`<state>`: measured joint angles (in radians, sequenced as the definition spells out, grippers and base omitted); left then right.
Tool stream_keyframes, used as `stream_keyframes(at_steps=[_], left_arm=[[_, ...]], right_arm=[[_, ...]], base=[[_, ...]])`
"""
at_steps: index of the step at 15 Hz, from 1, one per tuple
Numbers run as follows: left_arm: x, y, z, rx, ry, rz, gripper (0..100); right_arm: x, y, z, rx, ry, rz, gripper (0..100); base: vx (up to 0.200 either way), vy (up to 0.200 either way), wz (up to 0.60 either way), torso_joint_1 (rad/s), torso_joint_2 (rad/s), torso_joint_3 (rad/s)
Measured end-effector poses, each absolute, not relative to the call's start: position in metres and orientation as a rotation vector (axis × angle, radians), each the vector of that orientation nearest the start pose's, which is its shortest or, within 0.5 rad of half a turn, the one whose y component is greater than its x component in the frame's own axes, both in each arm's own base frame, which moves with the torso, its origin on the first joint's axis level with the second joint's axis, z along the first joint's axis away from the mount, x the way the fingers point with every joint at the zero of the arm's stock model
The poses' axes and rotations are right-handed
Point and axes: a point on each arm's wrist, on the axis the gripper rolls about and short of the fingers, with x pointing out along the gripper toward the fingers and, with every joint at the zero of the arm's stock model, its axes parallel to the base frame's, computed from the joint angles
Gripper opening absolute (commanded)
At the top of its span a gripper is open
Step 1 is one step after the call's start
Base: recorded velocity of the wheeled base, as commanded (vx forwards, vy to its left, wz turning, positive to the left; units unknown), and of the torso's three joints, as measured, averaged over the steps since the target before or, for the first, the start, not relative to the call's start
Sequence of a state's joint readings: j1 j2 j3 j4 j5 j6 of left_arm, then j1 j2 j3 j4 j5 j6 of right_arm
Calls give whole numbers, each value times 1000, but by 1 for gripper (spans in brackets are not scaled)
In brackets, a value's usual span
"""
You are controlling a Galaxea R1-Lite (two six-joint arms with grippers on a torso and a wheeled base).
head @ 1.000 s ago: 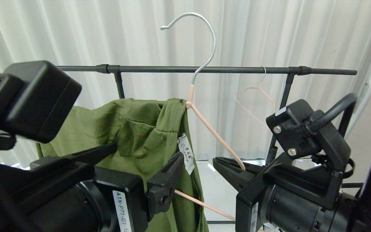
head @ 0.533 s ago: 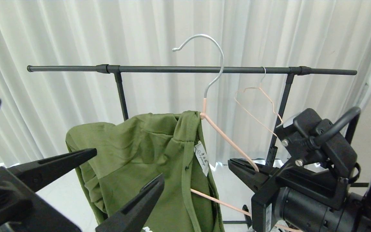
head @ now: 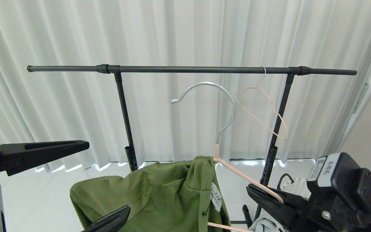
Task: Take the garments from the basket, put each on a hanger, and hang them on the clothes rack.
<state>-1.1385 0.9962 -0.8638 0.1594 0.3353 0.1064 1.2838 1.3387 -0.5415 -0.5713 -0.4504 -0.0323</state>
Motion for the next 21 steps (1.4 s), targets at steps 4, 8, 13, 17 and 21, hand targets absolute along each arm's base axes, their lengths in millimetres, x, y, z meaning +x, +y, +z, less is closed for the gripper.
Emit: stream_keyframes(at_steps=[4,8,13,17,21], left_arm=[[57,-112,256,318,264,-1034,100],[62,-125,235,363,365,-1110,100],[67,-135,219,391,451,-1134,100],[66,-132,206,414,496,-1128,0],[65,-130,202,421,508,-1124,0]], right_arm=[[48,184,187,-256,138,915,0],[43,182,185,-282,126,942,0],[35,184,185,-287,120,987,0],[33,184,186,-284,116,994,0],[33,185,188,-272,108,994,0]], base=[[0,0,0,0,0,0],[0,0,0,0,0,0],[0,0,0,0,0,0],[0,0,0,0,0,0],[0,0,0,0,0,0]])
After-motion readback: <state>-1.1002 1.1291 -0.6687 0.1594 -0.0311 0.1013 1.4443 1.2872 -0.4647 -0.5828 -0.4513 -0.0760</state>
